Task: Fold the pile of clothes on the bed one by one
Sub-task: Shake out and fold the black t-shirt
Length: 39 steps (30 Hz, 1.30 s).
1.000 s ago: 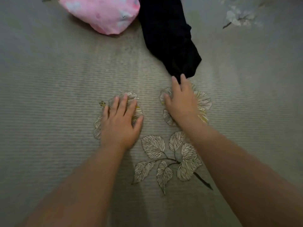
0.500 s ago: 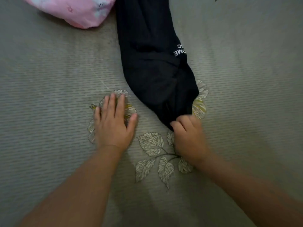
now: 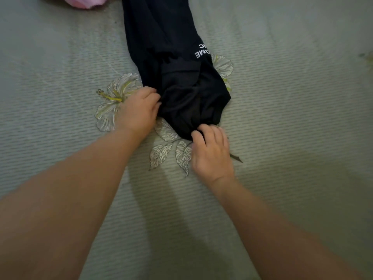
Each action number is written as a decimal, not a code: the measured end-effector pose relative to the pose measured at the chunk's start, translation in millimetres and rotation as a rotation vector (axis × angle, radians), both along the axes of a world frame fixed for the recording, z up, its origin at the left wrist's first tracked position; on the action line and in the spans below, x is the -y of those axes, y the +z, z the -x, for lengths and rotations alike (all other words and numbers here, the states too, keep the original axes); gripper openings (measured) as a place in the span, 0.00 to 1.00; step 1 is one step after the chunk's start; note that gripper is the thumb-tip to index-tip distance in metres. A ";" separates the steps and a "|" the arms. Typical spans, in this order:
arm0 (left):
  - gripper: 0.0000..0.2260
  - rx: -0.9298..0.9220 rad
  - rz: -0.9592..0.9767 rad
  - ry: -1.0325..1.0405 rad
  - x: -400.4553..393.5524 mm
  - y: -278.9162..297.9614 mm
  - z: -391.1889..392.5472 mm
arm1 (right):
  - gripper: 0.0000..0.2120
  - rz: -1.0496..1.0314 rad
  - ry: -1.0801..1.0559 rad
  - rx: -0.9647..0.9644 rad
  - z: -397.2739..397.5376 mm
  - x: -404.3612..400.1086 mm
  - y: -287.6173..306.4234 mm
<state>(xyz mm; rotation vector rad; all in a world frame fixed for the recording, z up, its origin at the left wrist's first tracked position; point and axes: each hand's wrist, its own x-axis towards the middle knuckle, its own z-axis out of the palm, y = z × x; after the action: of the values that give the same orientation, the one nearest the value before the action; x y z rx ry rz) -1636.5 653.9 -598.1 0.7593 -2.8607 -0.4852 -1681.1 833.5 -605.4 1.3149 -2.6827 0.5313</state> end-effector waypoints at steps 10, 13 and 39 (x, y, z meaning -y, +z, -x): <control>0.09 0.039 -0.069 0.300 -120.3 25.7 -134.7 | 0.13 0.044 0.139 -0.036 -56.6 -103.6 3.8; 0.13 0.084 -0.031 0.134 -184.7 38.2 -189.6 | 0.13 0.043 0.186 0.042 -111.9 -180.4 4.5; 0.08 0.230 -0.247 -0.014 -321.5 129.5 -174.7 | 0.07 -0.151 -0.069 0.462 -76.5 -342.6 129.4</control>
<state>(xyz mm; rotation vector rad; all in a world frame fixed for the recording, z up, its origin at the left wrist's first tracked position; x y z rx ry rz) -1461.8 975.4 -468.6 0.8875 -3.0543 -0.8143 -1604.6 1176.1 -476.0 1.2564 -3.1834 0.7137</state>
